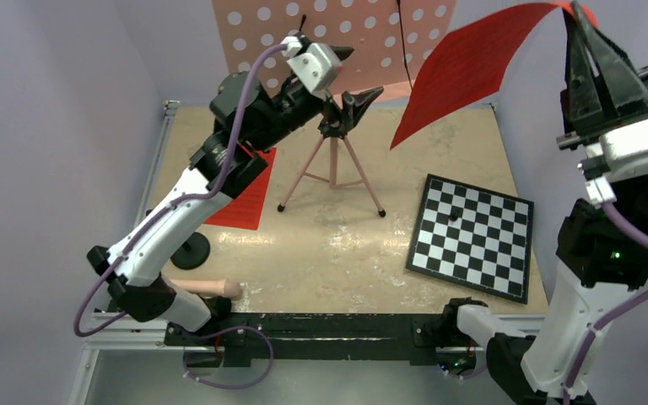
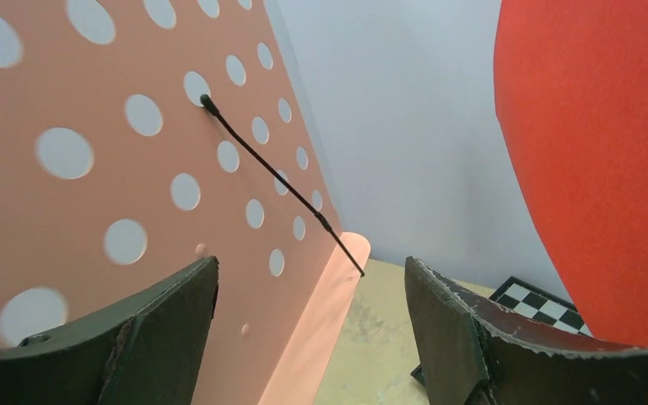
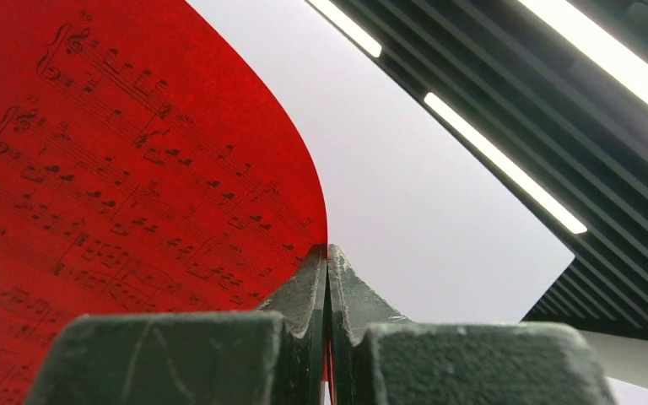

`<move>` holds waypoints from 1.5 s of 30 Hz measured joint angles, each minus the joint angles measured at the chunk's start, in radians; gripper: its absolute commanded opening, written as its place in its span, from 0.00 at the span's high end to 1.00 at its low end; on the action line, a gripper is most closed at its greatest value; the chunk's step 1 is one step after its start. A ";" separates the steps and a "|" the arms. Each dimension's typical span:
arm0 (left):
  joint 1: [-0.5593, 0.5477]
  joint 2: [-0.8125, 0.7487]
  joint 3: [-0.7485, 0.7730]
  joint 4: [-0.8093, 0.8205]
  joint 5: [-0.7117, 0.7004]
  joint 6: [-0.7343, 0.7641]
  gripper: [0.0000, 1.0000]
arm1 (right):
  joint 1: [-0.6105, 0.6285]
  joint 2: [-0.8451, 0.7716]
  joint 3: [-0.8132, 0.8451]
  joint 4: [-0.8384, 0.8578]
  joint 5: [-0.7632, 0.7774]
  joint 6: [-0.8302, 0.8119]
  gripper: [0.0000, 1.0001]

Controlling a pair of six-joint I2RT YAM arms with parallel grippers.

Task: Pack up the instrument practice props

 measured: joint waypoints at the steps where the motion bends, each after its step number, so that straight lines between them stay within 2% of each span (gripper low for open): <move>1: 0.000 -0.035 -0.026 -0.009 0.002 0.014 0.14 | 0.000 -0.030 -0.028 -0.015 -0.012 -0.008 1.00; 5: 0.002 -0.177 -0.150 -0.062 0.020 0.081 0.14 | 0.000 -0.143 -0.139 -0.099 -0.064 -0.045 1.00; 11: 0.014 -0.359 -0.294 -0.185 0.050 0.165 0.13 | -0.001 -0.353 -0.376 -0.317 -0.207 -0.109 1.00; 13: 0.031 -0.415 -0.343 -0.230 0.121 0.209 0.13 | -0.001 -0.394 -0.423 -0.381 -0.238 -0.103 1.00; 17: 0.045 -0.478 -0.399 -0.341 0.290 0.295 0.20 | -0.001 -0.449 -0.533 -0.477 -0.280 -0.081 1.00; 22: 0.045 -0.462 -0.422 -0.443 0.456 0.372 0.33 | -0.001 -0.439 -0.596 -0.587 -0.298 -0.069 1.00; 25: 0.047 -0.425 -0.420 -0.478 0.511 0.398 0.34 | -0.001 -0.429 -0.597 -0.638 -0.305 -0.067 1.00; 30: 0.048 -0.360 -0.355 -0.575 0.550 0.397 0.27 | -0.001 -0.439 -0.620 -0.687 -0.306 -0.066 1.00; 35: 0.049 -0.362 -0.327 -0.594 0.568 0.389 0.17 | -0.001 -0.449 -0.673 -0.705 -0.304 -0.042 1.00; 40: 0.049 -0.345 -0.279 -0.593 0.594 0.357 0.15 | 0.000 -0.445 -0.685 -0.708 -0.301 -0.018 1.00; 45: 0.049 -0.263 -0.197 -0.558 0.615 0.235 0.16 | 0.004 -0.439 -0.685 -0.709 -0.300 -0.014 1.00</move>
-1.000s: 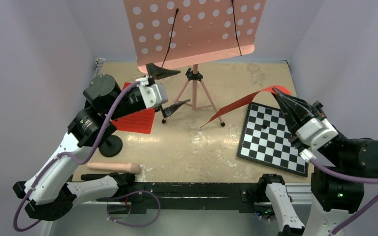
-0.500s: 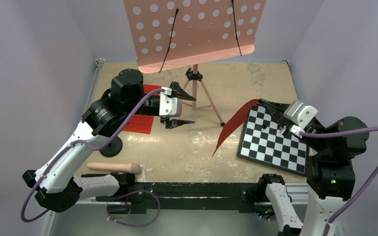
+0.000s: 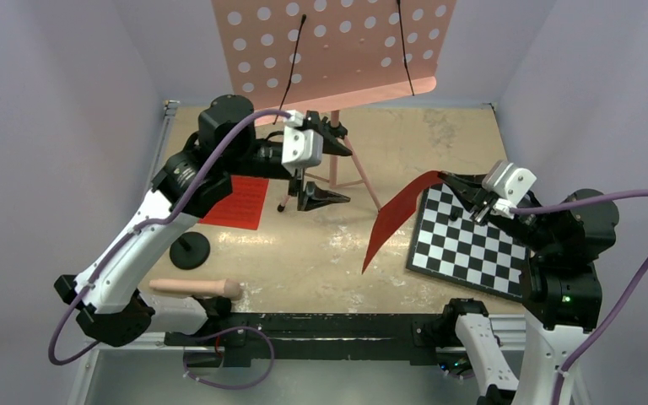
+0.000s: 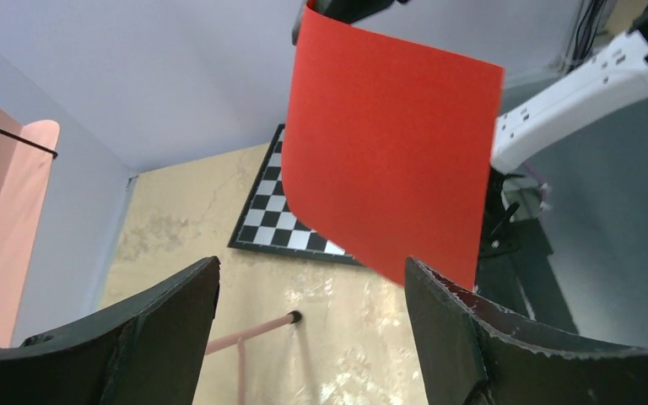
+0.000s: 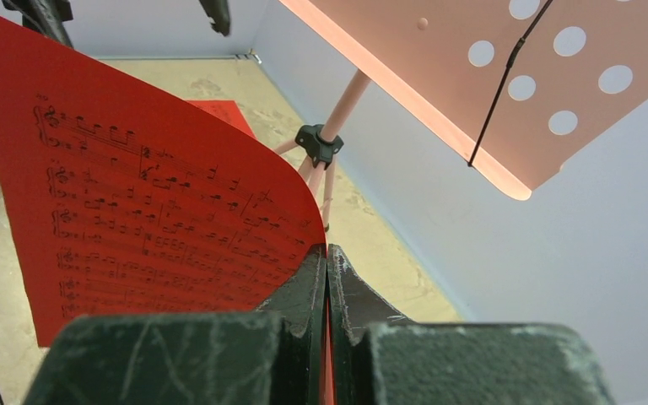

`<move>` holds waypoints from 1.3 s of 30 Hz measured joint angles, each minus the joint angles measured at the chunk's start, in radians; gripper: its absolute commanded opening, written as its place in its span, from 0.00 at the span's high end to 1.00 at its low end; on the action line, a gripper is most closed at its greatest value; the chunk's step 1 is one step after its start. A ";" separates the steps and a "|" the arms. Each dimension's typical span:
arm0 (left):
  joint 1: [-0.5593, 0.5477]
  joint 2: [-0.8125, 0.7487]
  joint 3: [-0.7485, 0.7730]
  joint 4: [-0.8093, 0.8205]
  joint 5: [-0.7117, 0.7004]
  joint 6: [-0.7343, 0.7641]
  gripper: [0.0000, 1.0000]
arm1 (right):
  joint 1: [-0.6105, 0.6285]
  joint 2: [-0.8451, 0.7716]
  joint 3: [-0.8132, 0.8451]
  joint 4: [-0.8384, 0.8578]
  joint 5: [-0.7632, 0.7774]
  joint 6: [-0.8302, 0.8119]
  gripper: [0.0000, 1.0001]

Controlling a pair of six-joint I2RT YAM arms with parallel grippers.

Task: Pack up the instrument practice props

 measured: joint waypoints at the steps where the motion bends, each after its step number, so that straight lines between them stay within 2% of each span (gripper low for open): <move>1: 0.000 0.021 0.013 0.012 0.002 -0.034 0.17 | 0.002 0.005 0.000 -0.002 0.000 0.000 1.00; 7: -0.007 0.097 0.028 0.069 0.016 -0.179 0.18 | 0.005 0.033 0.000 -0.014 0.019 -0.003 1.00; 17: -0.034 0.104 0.028 0.088 0.017 -0.233 0.18 | 0.027 0.085 0.002 -0.006 0.102 0.034 1.00; 25: -0.041 0.112 0.032 0.138 -0.014 -0.291 0.26 | 0.059 0.097 0.002 -0.007 0.142 0.033 1.00; 30: -0.053 0.144 0.043 0.168 -0.042 -0.329 0.51 | 0.079 0.097 0.002 -0.007 0.182 0.033 1.00; 33: -0.054 0.163 0.047 0.168 -0.058 -0.343 0.69 | 0.082 0.097 0.002 -0.007 0.188 0.033 1.00; 36: -0.054 0.173 0.049 0.168 -0.067 -0.346 0.80 | 0.082 0.097 0.002 -0.008 0.191 0.029 1.00; 39: -0.054 0.174 0.051 0.168 -0.075 -0.344 0.98 | 0.101 0.097 0.002 -0.008 0.194 0.027 1.00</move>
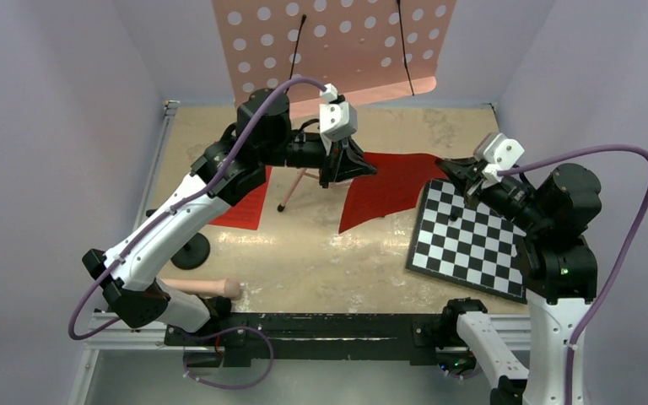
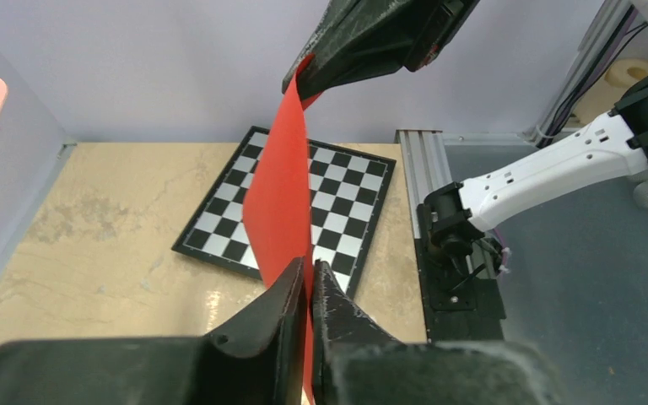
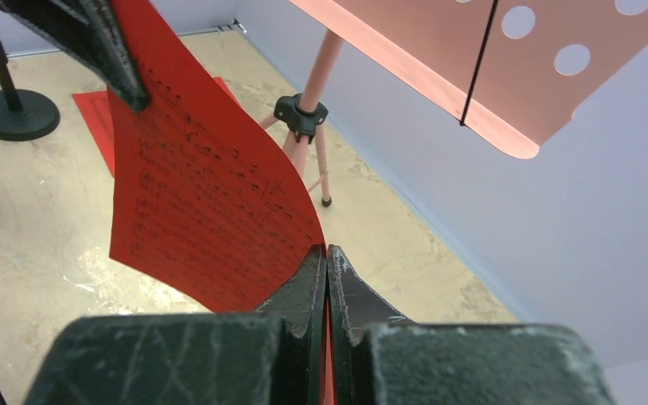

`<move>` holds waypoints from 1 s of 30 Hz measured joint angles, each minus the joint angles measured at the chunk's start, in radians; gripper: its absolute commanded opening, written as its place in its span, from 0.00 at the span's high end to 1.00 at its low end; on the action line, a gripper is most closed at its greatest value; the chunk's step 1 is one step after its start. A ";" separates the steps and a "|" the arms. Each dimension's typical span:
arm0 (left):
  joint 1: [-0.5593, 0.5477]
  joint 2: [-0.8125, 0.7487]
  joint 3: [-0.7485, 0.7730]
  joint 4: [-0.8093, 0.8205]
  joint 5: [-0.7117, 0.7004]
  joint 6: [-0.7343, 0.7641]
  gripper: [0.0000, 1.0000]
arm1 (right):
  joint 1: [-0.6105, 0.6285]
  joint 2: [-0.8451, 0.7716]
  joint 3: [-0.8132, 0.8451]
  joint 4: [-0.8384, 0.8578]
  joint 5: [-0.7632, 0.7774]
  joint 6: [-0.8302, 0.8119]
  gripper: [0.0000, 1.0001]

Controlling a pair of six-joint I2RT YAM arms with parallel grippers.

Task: Pack up the instrument practice props

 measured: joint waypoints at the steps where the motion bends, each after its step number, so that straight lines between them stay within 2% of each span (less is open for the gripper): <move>1: 0.000 0.001 0.003 0.000 -0.002 0.001 1.00 | 0.005 0.000 0.000 -0.001 -0.001 -0.002 0.93; 3: 0.000 0.002 0.011 -0.002 -0.011 0.008 1.00 | 0.010 0.000 0.000 -0.008 -0.008 -0.009 0.64; 4: 0.000 0.003 0.018 -0.006 -0.016 0.011 1.00 | 0.010 0.000 0.000 -0.011 -0.012 -0.012 0.44; 5: 0.000 0.003 0.021 -0.011 -0.019 0.017 1.00 | 0.011 -0.001 0.000 -0.016 -0.013 -0.014 0.09; 6: 0.000 0.003 0.027 -0.023 -0.025 0.035 1.00 | 0.011 -0.001 0.000 -0.023 -0.015 -0.019 0.02; 11: 0.009 -0.027 0.008 -0.146 -0.042 0.179 1.00 | 0.011 -0.002 0.000 -0.070 -0.029 0.000 0.01; 15: 0.031 -0.144 -0.118 -0.297 -0.090 0.343 1.00 | 0.011 -0.013 -0.007 -0.074 -0.029 0.056 0.01; 19: 0.077 -0.278 -0.221 -0.424 -0.145 0.444 1.00 | 0.011 -0.021 -0.012 -0.071 -0.021 0.099 0.01; 24: 0.192 -0.449 -0.339 -0.496 -0.219 0.540 1.00 | 0.011 -0.018 -0.012 -0.062 -0.002 0.132 0.01; 30: 0.267 -0.609 -0.527 -0.498 -0.320 0.688 1.00 | 0.011 -0.010 -0.012 -0.058 0.001 0.157 0.01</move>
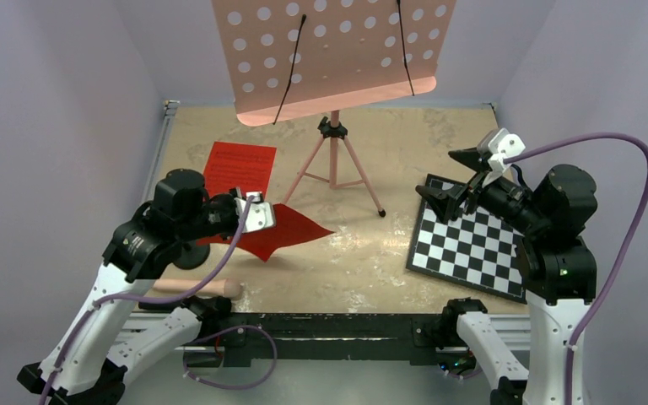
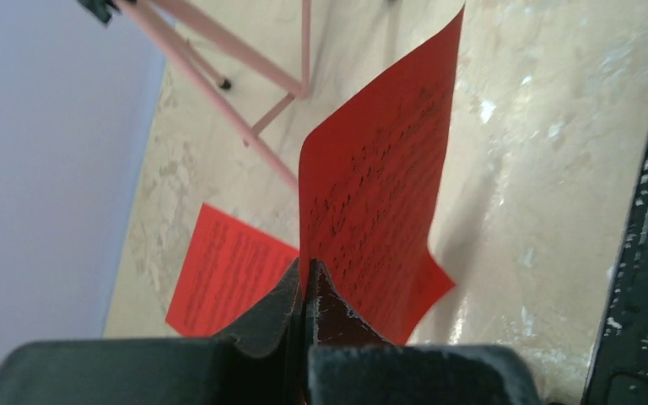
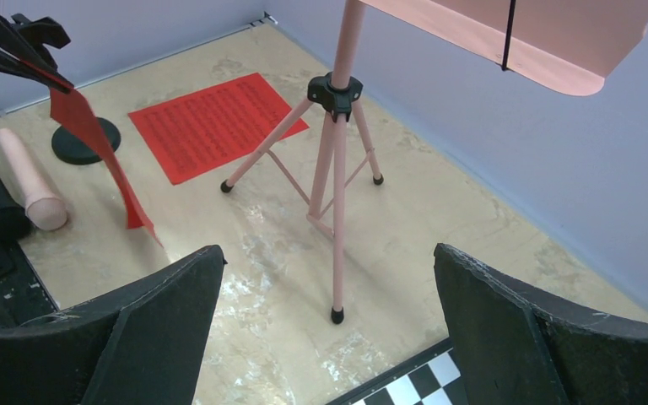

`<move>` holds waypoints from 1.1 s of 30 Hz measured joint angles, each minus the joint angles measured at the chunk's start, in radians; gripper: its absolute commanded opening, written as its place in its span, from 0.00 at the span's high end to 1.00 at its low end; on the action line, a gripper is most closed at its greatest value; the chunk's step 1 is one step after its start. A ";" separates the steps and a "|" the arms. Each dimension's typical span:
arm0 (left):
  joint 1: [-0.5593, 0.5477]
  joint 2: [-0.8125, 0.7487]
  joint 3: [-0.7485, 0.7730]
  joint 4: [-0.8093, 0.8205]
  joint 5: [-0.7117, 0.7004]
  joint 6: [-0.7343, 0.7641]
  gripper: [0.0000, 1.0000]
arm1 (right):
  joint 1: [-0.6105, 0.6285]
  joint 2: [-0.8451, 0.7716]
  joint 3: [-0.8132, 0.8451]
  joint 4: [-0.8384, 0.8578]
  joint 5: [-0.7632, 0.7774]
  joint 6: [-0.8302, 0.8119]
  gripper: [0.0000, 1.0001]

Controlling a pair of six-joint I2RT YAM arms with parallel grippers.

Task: Pack up the instrument practice props

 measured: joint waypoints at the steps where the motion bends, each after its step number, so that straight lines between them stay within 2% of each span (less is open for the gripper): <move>1: 0.018 -0.008 -0.026 0.008 -0.018 0.018 1.00 | 0.000 0.003 0.000 0.000 0.001 0.007 0.01; 16: 0.315 0.107 -0.200 0.292 -0.108 0.107 1.00 | 0.001 0.023 0.039 -0.024 0.015 0.019 0.01; 26: 0.464 0.306 -0.196 0.478 -0.096 0.097 1.00 | 0.001 0.003 0.031 -0.050 0.048 0.016 0.01; 33: 0.510 0.500 -0.039 0.487 -0.058 0.089 1.00 | 0.001 0.005 0.016 -0.061 0.068 0.018 0.01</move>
